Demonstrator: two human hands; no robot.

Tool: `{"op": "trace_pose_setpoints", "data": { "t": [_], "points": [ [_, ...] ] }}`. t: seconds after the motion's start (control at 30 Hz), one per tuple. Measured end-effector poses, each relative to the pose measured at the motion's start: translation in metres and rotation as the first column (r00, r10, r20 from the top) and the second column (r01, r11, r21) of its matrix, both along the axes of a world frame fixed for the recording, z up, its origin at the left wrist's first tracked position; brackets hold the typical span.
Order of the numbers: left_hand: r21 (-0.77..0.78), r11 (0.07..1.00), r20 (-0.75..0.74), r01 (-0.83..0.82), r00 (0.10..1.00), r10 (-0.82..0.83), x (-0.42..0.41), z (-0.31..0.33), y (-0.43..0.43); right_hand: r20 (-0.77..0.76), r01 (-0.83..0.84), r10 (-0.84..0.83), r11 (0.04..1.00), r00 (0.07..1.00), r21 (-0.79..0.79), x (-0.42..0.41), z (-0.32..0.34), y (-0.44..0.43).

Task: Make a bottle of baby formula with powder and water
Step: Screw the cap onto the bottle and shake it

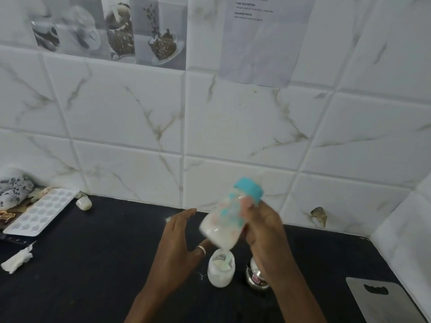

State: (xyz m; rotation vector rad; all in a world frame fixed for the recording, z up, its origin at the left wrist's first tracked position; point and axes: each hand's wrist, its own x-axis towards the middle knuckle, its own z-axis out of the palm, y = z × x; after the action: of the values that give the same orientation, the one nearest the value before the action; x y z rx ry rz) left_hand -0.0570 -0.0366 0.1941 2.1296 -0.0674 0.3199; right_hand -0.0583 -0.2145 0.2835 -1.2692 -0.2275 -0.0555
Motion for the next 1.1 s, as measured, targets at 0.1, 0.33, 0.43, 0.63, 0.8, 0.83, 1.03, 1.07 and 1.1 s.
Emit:
{"op": "trace_pose_setpoints", "data": {
  "t": [0.1, 0.33, 0.43, 0.63, 0.8, 0.83, 1.03, 1.07, 1.1],
  "points": [
    [-0.06, 0.996, 0.059, -0.067, 0.996, 0.071, -0.007, -0.001, -0.002, -0.073, 0.121, -0.103, 0.941, 0.992, 0.316, 0.008, 0.007, -0.009],
    [-0.221, 0.975, 0.025, -0.002, 1.0, 0.008, -0.003, -0.001, -0.004, 0.013, 0.03, -0.029, 0.992, 1.0, -0.122, -0.002, 0.0, -0.001],
    [-0.248, 0.969, 0.032, -0.007, 0.999, 0.016, -0.003, 0.0, -0.006, -0.015, 0.121, -0.121, 0.966, 0.993, 0.227, 0.009, 0.013, -0.014],
    [-0.188, 0.982, 0.06, 0.024, 0.998, -0.013, 0.002, -0.003, -0.004, 0.027, 0.031, -0.029, 0.997, 0.999, -0.067, 0.004, 0.007, 0.002],
    [-0.258, 0.966, 0.064, -0.001, 0.998, 0.018, 0.004, 0.0, -0.004, -0.02, 0.096, -0.094, 0.967, 0.995, 0.236, 0.015, 0.021, -0.005],
    [-0.282, 0.959, 0.067, -0.002, 0.998, 0.022, 0.005, 0.001, -0.005, -0.03, 0.132, -0.129, 0.944, 0.991, 0.301, 0.019, 0.025, -0.007],
    [-0.265, 0.964, 0.089, 0.019, 0.996, 0.005, 0.011, 0.013, -0.009, 0.044, 0.015, -0.014, 1.0, 0.999, -0.022, 0.016, 0.016, 0.01],
    [-0.266, 0.964, 0.096, 0.02, 0.995, 0.006, 0.012, 0.014, -0.009, 0.048, 0.032, -0.032, 0.999, 0.998, 0.003, 0.016, 0.016, 0.008],
    [-0.277, 0.961, 0.101, 0.016, 0.995, 0.013, 0.013, 0.015, -0.009, 0.041, 0.066, -0.069, 0.995, 0.997, 0.068, 0.018, 0.019, 0.005]
  ]
}}
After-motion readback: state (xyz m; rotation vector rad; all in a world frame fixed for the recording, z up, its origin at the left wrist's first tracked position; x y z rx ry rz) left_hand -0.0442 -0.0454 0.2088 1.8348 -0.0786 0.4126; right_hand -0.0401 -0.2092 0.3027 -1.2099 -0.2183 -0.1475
